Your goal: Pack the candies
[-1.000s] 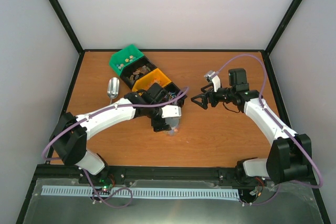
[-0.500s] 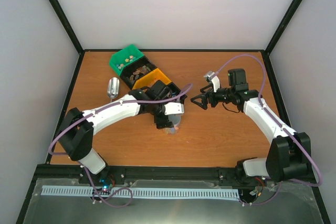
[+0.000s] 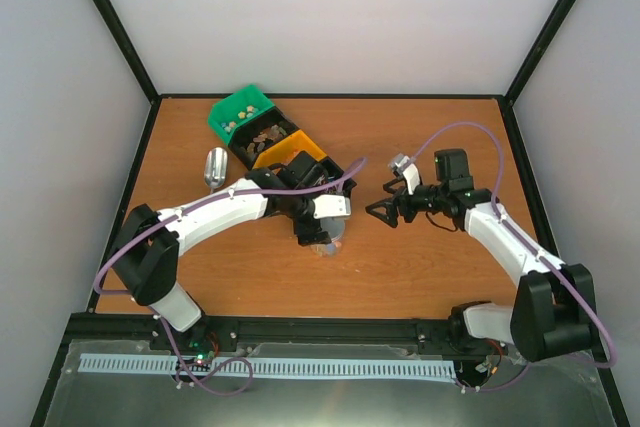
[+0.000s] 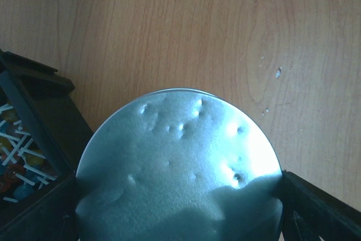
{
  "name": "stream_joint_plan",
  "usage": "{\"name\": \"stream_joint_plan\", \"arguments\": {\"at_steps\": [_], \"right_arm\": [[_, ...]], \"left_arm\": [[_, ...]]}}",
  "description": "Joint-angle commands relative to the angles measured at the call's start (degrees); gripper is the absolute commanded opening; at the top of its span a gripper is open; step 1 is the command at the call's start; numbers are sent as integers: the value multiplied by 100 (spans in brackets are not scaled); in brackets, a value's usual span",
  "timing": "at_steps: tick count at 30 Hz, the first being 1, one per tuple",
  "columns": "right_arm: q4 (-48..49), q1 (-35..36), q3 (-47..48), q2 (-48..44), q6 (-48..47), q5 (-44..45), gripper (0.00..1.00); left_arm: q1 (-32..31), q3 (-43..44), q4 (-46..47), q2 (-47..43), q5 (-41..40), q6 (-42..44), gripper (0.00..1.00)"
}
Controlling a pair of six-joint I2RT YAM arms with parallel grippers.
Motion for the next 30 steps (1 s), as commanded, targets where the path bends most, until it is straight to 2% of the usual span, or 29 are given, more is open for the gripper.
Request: {"name": "stream_joint_plan", "arguments": {"at_steps": [1,3,7,9,13,16,21,26,30], "right_arm": [[877,-43,-379,-419,249,140,100],[1293,-48,-577,-499,698,152,100],[1389,23,-612,-286,580,-428,100],[1237,171,-629,-163,236,-101,100],[2363,477,-1503,-681,-5,259,100],[2330,856,-1600,-707,-300,365,100],[2977,1346,-1603,-364,96,778,100],[4420,1900,-2313,-151,724,1450,100],[5549,2131,-2765,344,644,1826,100]], "left_arm": [[24,-35,-707,45,95,-38,85],[24,14,-729,43,124,-48,85],[22,-12,-733,28,127,-27,85],[24,-38,-730,43,80,-23,85],[24,-60,-658,84,-25,-40,85],[60,3,-660,171,-41,-76,85],[118,56,-641,257,10,-79,85],[134,45,-658,244,26,-4,85],[136,47,-653,262,82,8,85]]}}
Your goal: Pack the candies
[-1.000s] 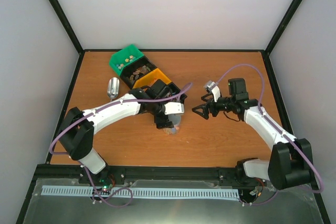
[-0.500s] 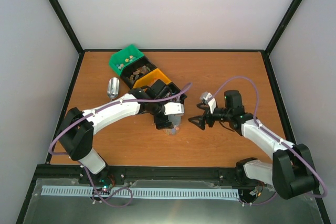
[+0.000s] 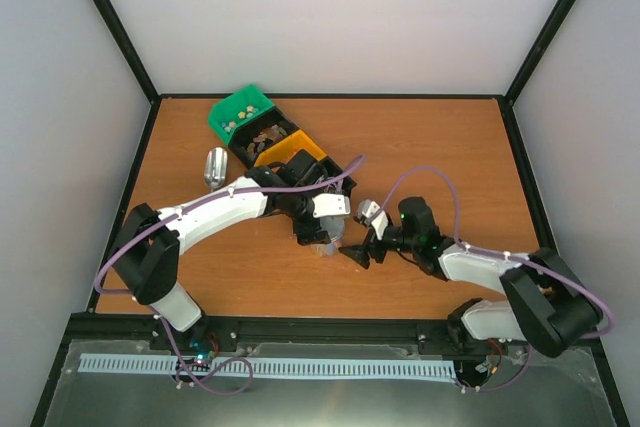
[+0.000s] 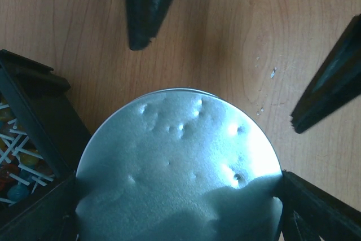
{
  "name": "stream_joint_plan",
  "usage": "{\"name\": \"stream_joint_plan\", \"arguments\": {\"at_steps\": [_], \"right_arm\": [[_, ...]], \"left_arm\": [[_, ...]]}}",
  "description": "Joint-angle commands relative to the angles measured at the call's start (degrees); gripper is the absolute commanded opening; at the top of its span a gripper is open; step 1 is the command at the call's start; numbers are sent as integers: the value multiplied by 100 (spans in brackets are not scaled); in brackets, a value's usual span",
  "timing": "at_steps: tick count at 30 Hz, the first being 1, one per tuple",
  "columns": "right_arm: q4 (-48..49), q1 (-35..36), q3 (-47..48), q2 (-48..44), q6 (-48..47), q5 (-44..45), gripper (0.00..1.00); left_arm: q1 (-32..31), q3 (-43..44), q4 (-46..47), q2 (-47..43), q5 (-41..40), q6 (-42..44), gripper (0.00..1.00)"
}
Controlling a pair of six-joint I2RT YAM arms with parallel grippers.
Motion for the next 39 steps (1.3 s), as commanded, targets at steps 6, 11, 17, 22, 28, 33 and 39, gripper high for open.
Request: {"name": "stream_joint_plan", "arguments": {"at_steps": [6,11,17,22,28,33,39], "right_arm": [[2318,371,-429,1120,-468,423,100],[2758,389,-352,1502,-494,223,100],[3199,443,-205,2044,-578,-154,100],[3505,444,-59,2340,-547,-384,100],[3809,472,183,2790,-616,-536,100],[3920,550,149,2950,-707,-610,96],[4109,691,-107,2776,-583,-564,90]], "left_arm": [[66,-15,-491,276,-4,-16,85],[66,2,-505,286,-12,-80,85],[67,12,-563,276,-20,-117,86],[65,3,-628,176,21,-123,85],[65,-127,-693,30,98,-107,85],[66,-123,-803,-71,71,-169,85],[76,-360,-816,-352,11,-253,86]]}}
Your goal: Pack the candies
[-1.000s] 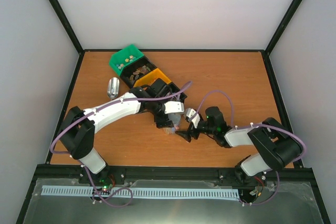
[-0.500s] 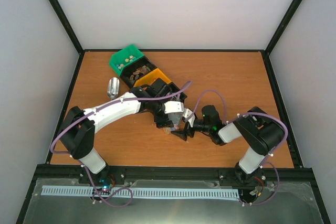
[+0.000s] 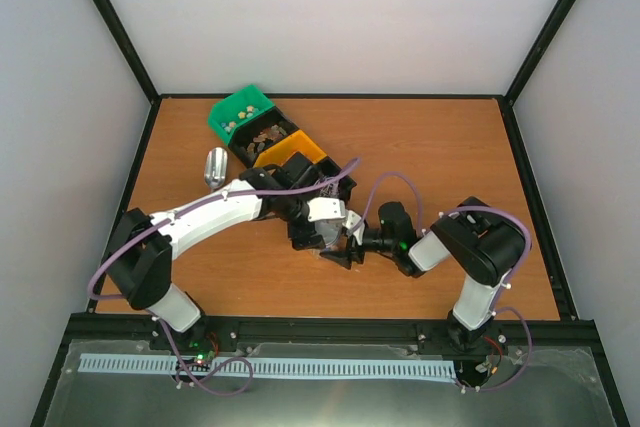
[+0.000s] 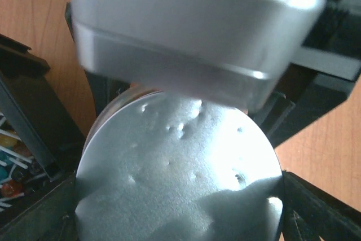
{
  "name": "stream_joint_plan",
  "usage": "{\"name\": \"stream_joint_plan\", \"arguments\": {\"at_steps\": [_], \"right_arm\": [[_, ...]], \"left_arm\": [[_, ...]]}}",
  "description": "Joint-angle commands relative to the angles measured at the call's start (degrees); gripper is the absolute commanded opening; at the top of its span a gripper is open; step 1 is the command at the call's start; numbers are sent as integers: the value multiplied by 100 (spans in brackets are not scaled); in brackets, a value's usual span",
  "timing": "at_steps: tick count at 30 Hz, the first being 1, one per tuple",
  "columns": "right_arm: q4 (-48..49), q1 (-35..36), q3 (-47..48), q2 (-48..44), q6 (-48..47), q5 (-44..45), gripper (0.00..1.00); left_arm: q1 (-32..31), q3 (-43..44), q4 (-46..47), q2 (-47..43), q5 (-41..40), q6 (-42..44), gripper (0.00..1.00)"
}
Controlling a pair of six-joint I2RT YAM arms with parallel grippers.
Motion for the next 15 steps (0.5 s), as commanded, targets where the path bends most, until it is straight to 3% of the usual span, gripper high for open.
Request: {"name": "stream_joint_plan", "arguments": {"at_steps": [1,15], "right_arm": [[479,151,-197,-149,-23,-58,90],[539,427,-426,-305,-54,0,87]], "left_arm": [[53,-291,-547,-196,-108,-222,86],[-97,-423,-334,-177,221,-343,86]]}}
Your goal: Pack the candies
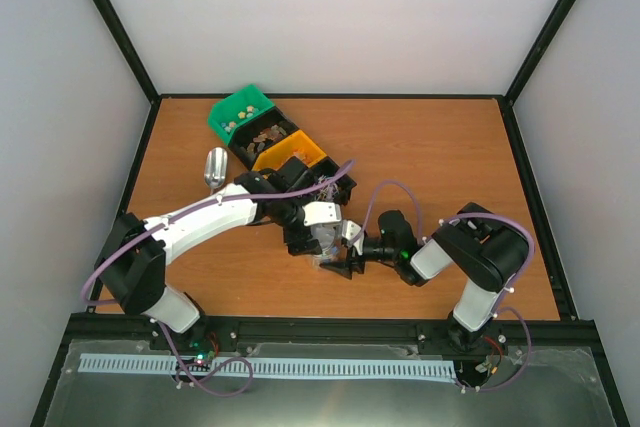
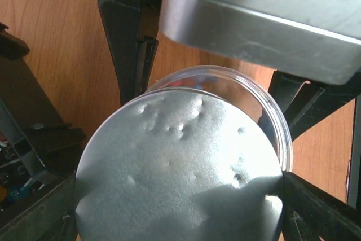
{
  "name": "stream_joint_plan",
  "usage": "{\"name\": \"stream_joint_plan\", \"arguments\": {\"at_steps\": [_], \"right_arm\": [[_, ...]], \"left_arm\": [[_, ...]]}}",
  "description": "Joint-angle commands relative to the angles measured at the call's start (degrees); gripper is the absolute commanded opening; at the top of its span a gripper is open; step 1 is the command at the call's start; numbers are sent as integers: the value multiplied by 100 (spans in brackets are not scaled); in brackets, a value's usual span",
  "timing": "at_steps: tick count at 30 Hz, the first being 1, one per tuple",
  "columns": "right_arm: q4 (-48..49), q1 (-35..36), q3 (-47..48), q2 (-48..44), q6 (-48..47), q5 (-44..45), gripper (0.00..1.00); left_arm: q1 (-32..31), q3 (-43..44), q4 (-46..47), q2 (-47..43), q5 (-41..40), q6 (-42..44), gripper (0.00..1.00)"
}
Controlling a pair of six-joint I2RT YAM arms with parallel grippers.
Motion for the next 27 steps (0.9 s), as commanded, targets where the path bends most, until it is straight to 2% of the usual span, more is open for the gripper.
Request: {"name": "stream_joint_plan", "arguments": {"at_steps": [1,8,15,20,22,27], "right_arm": [[299,93,-42,-97,-107,-8,87],[263,97,-53,-89,-233,91,88],[272,93,-31,-83,-208,219,89],[269,93,-87,-142,-260,248,97],[288,93,-130,-176,-266,264,100],[345,96,-248,-256,-351,269,100]], "left_arm": [[-108,-100,-230,121,205,-126,86],[-232,-219,-262,111,516,-137,86],[-391,-470,15,124,65,-269,86],[-422,-665,19,158,-350,-209,86],[-425,-693,15,110,-422,-184,88],[-415,-447,-50,82,-246,-446,95]]}}
